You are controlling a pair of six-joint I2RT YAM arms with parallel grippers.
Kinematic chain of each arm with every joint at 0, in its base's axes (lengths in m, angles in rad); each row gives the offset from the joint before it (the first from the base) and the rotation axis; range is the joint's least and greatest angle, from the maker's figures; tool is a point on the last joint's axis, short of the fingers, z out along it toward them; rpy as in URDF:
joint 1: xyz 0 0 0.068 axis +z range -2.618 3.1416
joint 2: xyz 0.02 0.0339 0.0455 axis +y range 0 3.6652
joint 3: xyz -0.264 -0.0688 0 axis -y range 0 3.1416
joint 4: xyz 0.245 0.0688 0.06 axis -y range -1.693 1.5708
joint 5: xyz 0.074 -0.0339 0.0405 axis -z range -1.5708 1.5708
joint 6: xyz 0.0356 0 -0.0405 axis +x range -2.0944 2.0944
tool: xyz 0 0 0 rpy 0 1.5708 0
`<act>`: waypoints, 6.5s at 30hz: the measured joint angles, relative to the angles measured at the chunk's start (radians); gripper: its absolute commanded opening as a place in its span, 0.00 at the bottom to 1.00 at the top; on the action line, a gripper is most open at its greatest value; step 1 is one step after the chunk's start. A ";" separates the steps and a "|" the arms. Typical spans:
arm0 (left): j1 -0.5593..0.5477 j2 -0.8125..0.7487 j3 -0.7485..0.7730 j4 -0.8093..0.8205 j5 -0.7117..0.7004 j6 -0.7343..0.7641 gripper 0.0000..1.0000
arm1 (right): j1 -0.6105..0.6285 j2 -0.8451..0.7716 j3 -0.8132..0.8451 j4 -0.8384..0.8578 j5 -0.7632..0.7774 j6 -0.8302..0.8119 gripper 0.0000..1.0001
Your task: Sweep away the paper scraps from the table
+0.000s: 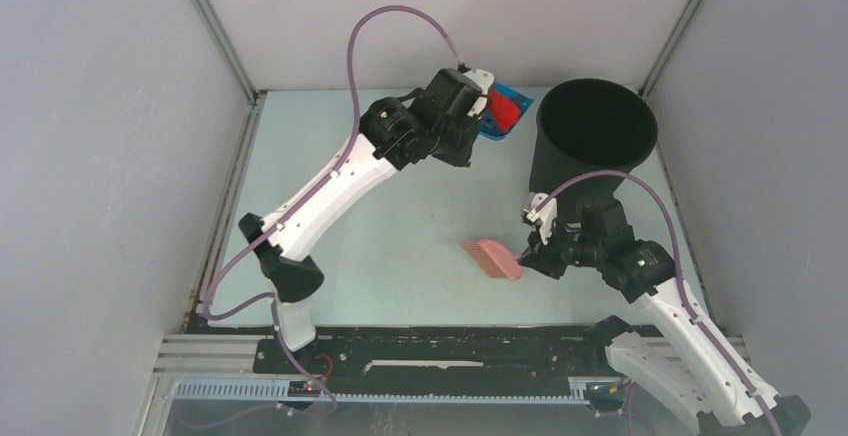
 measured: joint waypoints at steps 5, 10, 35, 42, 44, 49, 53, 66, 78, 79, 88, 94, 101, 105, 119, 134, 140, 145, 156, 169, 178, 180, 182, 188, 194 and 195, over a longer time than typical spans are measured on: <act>0.000 0.122 0.178 -0.024 0.018 0.009 0.00 | -0.023 -0.022 -0.005 0.003 -0.030 0.008 0.00; 0.002 0.188 0.235 -0.005 0.042 0.019 0.00 | -0.046 -0.023 -0.012 0.011 -0.052 0.012 0.00; -0.002 0.325 0.261 0.369 -0.109 0.515 0.00 | -0.125 -0.019 -0.025 0.015 -0.108 0.014 0.00; -0.023 0.348 0.236 0.488 -0.185 0.757 0.00 | -0.129 -0.004 -0.025 0.015 -0.112 0.011 0.00; -0.031 0.348 0.204 0.549 -0.206 0.821 0.00 | -0.130 -0.003 -0.025 0.015 -0.113 0.011 0.00; -0.056 0.343 0.044 0.774 -0.266 1.045 0.00 | -0.133 0.000 -0.025 0.014 -0.113 0.010 0.00; -0.070 0.347 -0.113 0.988 -0.296 1.239 0.00 | -0.141 0.001 -0.025 0.014 -0.113 0.010 0.00; -0.081 0.353 -0.377 1.616 -0.295 1.730 0.00 | -0.142 0.015 -0.025 0.014 -0.123 0.003 0.00; -0.081 0.309 -0.404 1.683 -0.305 1.555 0.00 | -0.142 0.025 -0.025 0.014 -0.127 0.003 0.00; -0.081 0.294 -0.410 1.672 -0.311 1.508 0.00 | -0.142 0.025 -0.025 0.014 -0.127 0.003 0.00; -0.081 0.060 -0.490 1.450 -0.424 1.048 0.00 | -0.143 0.023 -0.025 0.014 -0.127 0.002 0.00; -0.081 -0.192 -0.621 1.198 -0.450 0.691 0.01 | -0.143 0.023 -0.025 0.014 -0.127 0.003 0.00; -0.060 -0.426 -0.799 0.892 -0.407 0.346 0.00 | -0.142 0.019 -0.025 0.016 -0.112 0.014 0.00; -0.031 -0.521 -0.908 0.689 -0.327 0.190 0.00 | -0.138 0.032 -0.019 0.010 -0.117 0.027 0.00; 0.000 -0.816 -1.374 0.345 -0.042 -0.201 0.09 | 0.230 0.314 0.273 0.006 0.402 -0.072 0.00; 0.050 -0.518 -1.451 0.467 0.085 -0.238 0.15 | 0.417 0.661 0.320 0.164 0.917 -0.216 0.00; 0.066 -0.436 -1.451 0.507 0.116 -0.238 0.23 | 0.466 0.724 0.320 0.171 0.939 -0.185 0.04; 0.069 -0.435 -1.450 0.512 0.127 -0.235 0.32 | 0.524 0.762 0.320 0.143 0.940 -0.149 0.17; 0.073 -0.526 -1.445 0.445 0.126 -0.220 0.42 | 0.560 0.765 0.322 0.005 0.663 -0.061 0.65; 0.108 -0.589 -1.272 0.337 0.052 -0.087 0.48 | 0.264 0.536 0.351 -0.119 0.189 -0.048 0.97; 0.144 -0.739 -1.203 0.526 -0.032 0.051 1.00 | -0.156 0.356 0.262 0.131 -0.110 0.134 1.00; 0.145 -0.827 -1.227 0.616 -0.051 0.064 1.00 | -0.215 0.344 0.241 0.175 -0.174 0.173 1.00; 0.146 -0.912 -1.271 0.694 -0.078 0.083 1.00 | -0.228 0.344 0.217 0.230 -0.206 0.217 1.00; 0.153 -1.135 -1.478 0.841 -0.179 0.119 1.00 | -0.228 0.339 0.127 0.321 -0.219 0.298 1.00; 0.155 -1.107 -1.501 0.872 -0.240 0.128 1.00 | -0.228 0.340 0.127 0.354 -0.224 0.300 1.00; 0.155 -1.096 -1.501 0.872 -0.241 0.128 1.00 | -0.228 0.340 0.127 0.354 -0.226 0.299 0.99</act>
